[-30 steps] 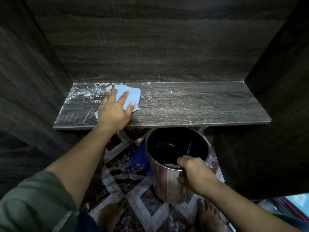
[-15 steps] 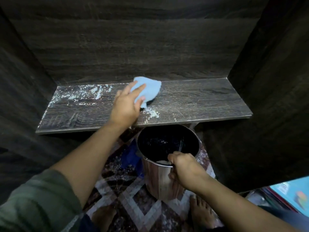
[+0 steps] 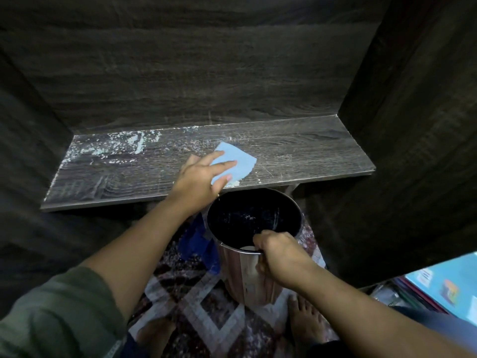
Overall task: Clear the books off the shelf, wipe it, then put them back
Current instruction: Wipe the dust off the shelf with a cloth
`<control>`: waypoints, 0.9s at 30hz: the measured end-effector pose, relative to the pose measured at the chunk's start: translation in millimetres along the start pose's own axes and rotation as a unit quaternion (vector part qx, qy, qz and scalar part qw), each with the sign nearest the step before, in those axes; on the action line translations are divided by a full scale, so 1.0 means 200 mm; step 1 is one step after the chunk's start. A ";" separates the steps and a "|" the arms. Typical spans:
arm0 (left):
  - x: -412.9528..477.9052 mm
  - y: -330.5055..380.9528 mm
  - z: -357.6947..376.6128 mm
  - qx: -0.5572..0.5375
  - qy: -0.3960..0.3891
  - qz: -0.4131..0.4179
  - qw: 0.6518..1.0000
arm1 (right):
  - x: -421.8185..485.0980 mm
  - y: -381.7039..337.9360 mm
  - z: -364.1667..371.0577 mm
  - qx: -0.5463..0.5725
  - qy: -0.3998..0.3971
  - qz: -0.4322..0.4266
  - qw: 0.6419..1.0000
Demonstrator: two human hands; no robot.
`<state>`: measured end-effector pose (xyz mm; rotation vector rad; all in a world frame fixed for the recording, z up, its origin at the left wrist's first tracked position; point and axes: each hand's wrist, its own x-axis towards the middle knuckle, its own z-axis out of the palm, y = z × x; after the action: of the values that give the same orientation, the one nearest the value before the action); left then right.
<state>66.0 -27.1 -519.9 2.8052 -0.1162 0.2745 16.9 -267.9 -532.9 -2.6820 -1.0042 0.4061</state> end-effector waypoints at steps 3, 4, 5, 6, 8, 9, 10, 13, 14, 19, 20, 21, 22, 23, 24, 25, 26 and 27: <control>-0.04 0.04 0.00 -0.007 0.025 0.030 0.999 | 0.00 -0.02 0.00 -0.010 -0.001 -0.006 1.000; -0.05 0.05 0.00 -0.012 0.024 0.037 0.999 | 0.00 -0.02 0.00 -0.015 -0.002 -0.009 1.000; -0.07 0.06 0.00 -0.014 0.016 0.038 0.999 | 0.00 -0.02 0.00 -0.017 -0.002 -0.009 1.000; -0.08 0.07 -0.01 -0.015 0.010 0.037 0.999 | 0.00 -0.03 -0.01 -0.019 -0.005 -0.009 1.000; -0.10 0.08 -0.01 -0.015 0.004 0.039 0.999 | 0.00 -0.03 -0.01 -0.020 -0.007 -0.012 1.000; -0.11 0.10 -0.03 -0.024 -0.005 0.044 0.999 | 0.00 -0.03 -0.01 -0.018 -0.009 -0.015 1.000; -0.12 0.11 -0.04 -0.044 -0.016 0.052 0.998 | 0.00 -0.03 -0.01 -0.018 -0.010 -0.019 1.000; -0.12 0.14 -0.08 -0.137 -0.040 0.074 0.987 | 0.00 -0.03 -0.01 -0.019 -0.010 -0.026 0.999; -0.11 0.14 -0.09 -0.153 -0.025 0.072 0.985 | 0.00 -0.03 -0.01 -0.020 -0.010 -0.026 0.999; -0.05 0.07 -0.12 -0.062 0.089 -0.112 0.988 | 0.00 -0.03 -0.01 -0.016 -0.013 -0.021 1.000; -0.06 0.07 -0.12 -0.016 0.065 -0.163 0.984 | 0.00 -0.03 -0.01 -0.014 -0.013 -0.021 1.000; -0.06 0.06 -0.10 0.019 0.039 -0.190 0.981 | 0.00 -0.02 -0.01 -0.012 -0.012 -0.021 1.000; -0.07 0.07 -0.08 0.041 0.025 -0.193 0.980 | -0.01 -0.02 -0.01 -0.011 -0.011 -0.022 1.000; -0.08 0.08 -0.06 0.048 0.023 -0.179 0.982 | -0.01 -0.02 -0.01 -0.009 -0.011 -0.023 1.000; -0.09 0.08 -0.05 0.044 0.032 -0.149 0.987 | -0.01 -0.02 -0.01 -0.008 -0.010 -0.024 1.000; -0.10 0.09 -0.04 0.036 0.038 -0.110 0.993 | -0.01 -0.02 -0.02 -0.007 -0.010 -0.025 1.000; -0.10 0.09 -0.03 0.027 0.036 -0.073 0.996 | -0.01 -0.03 -0.02 -0.010 -0.012 -0.027 1.000; -0.11 0.10 -0.03 0.016 0.032 -0.041 0.999 | -0.01 -0.03 -0.02 -0.012 -0.013 -0.028 0.999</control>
<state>41.6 -42.0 -512.3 2.8209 0.0177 0.3498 14.1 -265.7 -526.9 -2.6684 -1.0959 0.4221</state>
